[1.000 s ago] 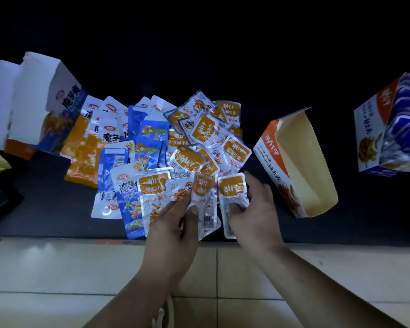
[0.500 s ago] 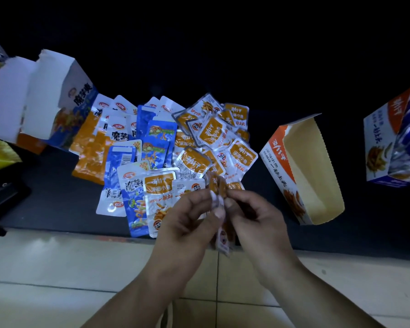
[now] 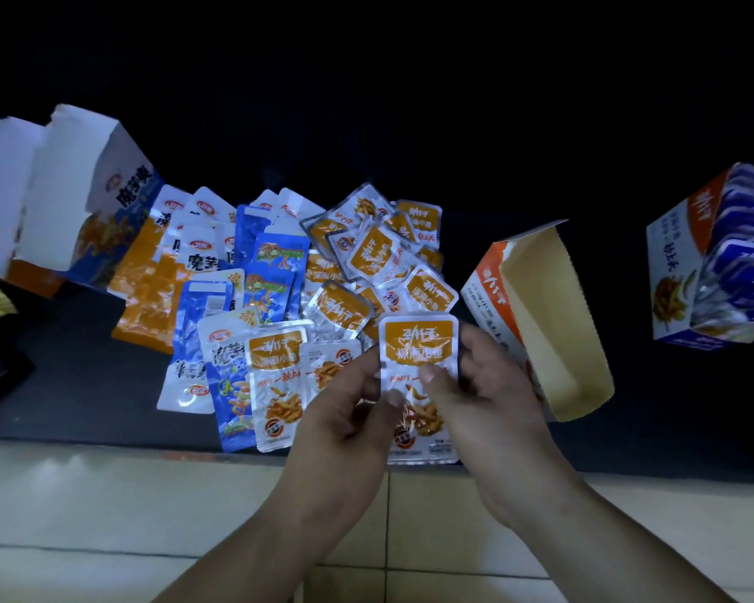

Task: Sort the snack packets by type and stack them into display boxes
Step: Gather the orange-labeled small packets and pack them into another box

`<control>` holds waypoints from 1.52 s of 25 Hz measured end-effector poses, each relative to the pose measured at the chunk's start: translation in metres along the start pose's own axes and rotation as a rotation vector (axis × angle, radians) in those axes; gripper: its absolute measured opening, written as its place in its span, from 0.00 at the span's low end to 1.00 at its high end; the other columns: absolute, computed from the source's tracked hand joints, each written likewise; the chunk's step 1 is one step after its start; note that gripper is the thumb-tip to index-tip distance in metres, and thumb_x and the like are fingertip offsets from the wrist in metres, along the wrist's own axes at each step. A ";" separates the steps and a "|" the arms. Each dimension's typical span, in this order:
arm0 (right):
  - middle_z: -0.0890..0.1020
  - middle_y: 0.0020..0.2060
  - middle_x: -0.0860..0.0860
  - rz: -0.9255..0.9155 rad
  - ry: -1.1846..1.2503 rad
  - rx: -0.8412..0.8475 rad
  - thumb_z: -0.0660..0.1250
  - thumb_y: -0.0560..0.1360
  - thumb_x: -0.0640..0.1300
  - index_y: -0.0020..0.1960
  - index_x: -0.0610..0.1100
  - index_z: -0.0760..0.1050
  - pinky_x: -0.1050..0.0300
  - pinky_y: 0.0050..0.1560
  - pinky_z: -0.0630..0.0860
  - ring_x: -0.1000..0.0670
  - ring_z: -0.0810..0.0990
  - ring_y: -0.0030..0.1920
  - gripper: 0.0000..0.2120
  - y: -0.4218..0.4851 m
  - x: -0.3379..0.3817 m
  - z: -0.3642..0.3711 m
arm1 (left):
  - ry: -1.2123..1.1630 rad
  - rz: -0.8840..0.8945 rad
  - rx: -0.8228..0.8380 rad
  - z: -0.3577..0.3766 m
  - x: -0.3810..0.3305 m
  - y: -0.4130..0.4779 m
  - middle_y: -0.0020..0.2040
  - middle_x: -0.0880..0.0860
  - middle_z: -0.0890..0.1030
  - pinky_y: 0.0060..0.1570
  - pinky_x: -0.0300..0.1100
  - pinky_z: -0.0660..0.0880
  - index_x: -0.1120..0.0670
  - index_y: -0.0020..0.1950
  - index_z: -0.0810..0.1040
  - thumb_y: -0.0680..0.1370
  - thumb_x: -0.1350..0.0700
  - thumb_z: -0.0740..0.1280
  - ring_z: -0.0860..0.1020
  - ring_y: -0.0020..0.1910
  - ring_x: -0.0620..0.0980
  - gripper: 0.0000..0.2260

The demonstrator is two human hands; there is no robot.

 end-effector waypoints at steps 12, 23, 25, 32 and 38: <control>0.85 0.54 0.60 0.184 0.268 -0.454 0.65 0.78 0.40 0.70 0.68 0.71 0.47 0.51 0.84 0.54 0.87 0.48 0.28 -0.018 0.002 -0.143 | 0.414 0.186 0.134 0.130 -0.005 0.046 0.74 0.40 0.65 0.57 0.32 0.76 0.31 0.81 0.45 0.78 0.51 0.73 0.72 0.66 0.32 0.45; 0.86 0.50 0.60 0.001 0.158 -0.358 0.73 0.76 0.34 0.61 0.62 0.75 0.64 0.40 0.81 0.60 0.85 0.48 0.25 -0.007 0.011 -0.133 | 0.704 0.323 0.100 0.079 0.010 0.033 0.50 0.39 0.81 0.39 0.27 0.71 0.46 0.83 0.58 0.79 0.61 0.67 0.80 0.44 0.38 0.35; 0.87 0.50 0.57 -0.037 0.170 -0.379 0.73 0.75 0.32 0.58 0.59 0.75 0.63 0.39 0.81 0.57 0.86 0.49 0.24 -0.004 0.014 -0.123 | 0.747 0.354 0.077 0.066 0.009 0.030 0.50 0.41 0.81 0.38 0.23 0.68 0.50 0.81 0.64 0.78 0.63 0.69 0.78 0.41 0.37 0.33; 0.80 0.59 0.64 -0.194 -0.060 -0.217 0.66 0.81 0.37 0.70 0.73 0.64 0.57 0.57 0.83 0.61 0.81 0.58 0.32 0.010 0.033 -0.100 | 0.856 0.390 0.142 0.054 0.008 0.023 0.48 0.47 0.76 0.31 0.37 0.71 0.49 0.80 0.66 0.76 0.64 0.70 0.74 0.35 0.43 0.33; 0.80 0.57 0.61 -0.279 -0.133 -0.254 0.65 0.82 0.41 0.69 0.64 0.67 0.56 0.52 0.83 0.58 0.82 0.58 0.23 0.014 0.034 -0.093 | 0.833 0.421 0.089 0.048 0.002 0.028 0.58 0.46 0.76 0.42 0.23 0.69 0.49 0.78 0.70 0.74 0.64 0.70 0.79 0.50 0.45 0.32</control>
Point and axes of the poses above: each hand's wrist, its own y-axis towards the middle knuckle, its own z-axis out of the palm, x = y × z, the point moved 3 cm from there along y, towards the middle knuckle
